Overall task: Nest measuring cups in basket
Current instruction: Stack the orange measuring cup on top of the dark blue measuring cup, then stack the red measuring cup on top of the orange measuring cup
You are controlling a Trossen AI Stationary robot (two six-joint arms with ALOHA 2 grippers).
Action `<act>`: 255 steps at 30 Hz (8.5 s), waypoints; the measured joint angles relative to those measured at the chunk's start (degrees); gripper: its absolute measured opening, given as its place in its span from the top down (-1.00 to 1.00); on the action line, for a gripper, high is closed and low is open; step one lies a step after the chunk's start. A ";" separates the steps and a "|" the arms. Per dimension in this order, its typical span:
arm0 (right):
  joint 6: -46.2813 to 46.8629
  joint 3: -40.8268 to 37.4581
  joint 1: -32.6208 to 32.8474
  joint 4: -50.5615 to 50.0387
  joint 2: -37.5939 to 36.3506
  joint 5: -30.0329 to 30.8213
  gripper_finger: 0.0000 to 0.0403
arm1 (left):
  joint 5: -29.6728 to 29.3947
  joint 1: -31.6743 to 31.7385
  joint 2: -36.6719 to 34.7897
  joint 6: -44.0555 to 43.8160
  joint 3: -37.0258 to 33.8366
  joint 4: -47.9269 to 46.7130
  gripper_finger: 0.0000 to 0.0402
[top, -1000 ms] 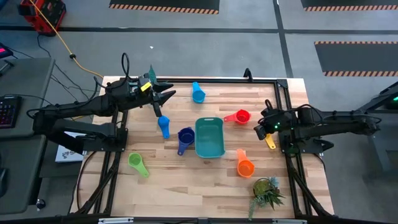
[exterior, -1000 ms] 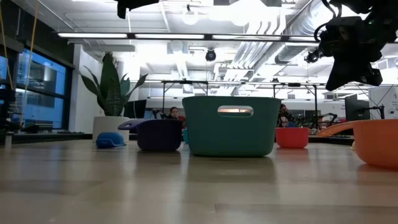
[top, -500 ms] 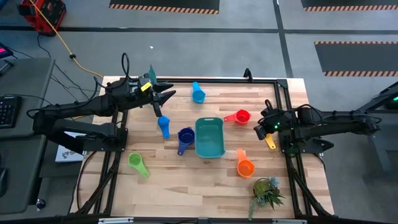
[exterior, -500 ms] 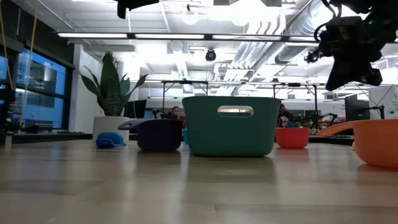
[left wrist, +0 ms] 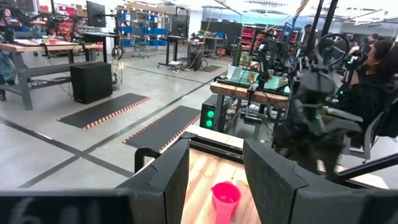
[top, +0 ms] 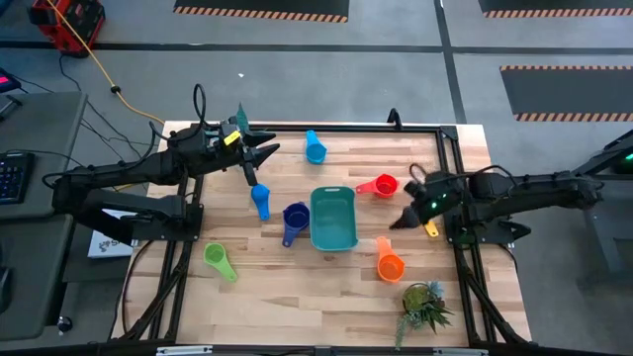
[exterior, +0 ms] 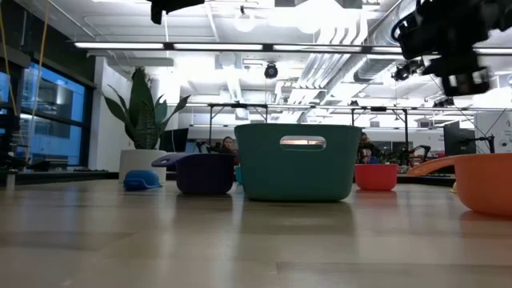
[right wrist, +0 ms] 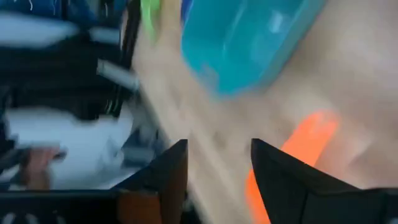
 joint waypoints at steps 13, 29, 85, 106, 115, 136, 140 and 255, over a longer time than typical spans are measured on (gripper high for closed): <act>19.08 9.02 25.62 -14.49 19.30 6.41 0.14 | 0.00 0.00 0.01 -1.48 0.00 -0.02 0.29; 27.04 10.06 28.17 -15.37 34.02 16.44 0.15 | 0.00 -0.02 0.01 -1.39 0.00 -0.02 0.29; -9.54 22.14 17.62 -18.41 26.89 24.99 0.99 | 0.02 0.00 -1.90 0.59 0.00 4.92 0.29; -112.94 78.41 -5.17 -24.25 71.52 19.25 1.00 | 5.18 0.00 -6.12 -10.55 0.00 23.43 0.29; -129.23 94.61 -5.03 -29.83 86.50 18.26 1.00 | 5.16 0.00 -6.50 -10.60 0.00 24.44 0.29; -146.41 88.12 -2.21 -26.03 90.72 18.32 1.00 | 4.71 -0.01 -6.33 -13.55 0.00 24.41 0.29; -145.77 87.51 -2.17 -23.92 90.77 17.85 1.00 | 4.68 -0.01 -6.33 -13.59 0.00 24.41 0.29; -106.10 43.35 -13.68 -19.29 44.66 26.89 0.99 | 4.39 -0.02 -6.24 -2.42 0.00 16.39 0.29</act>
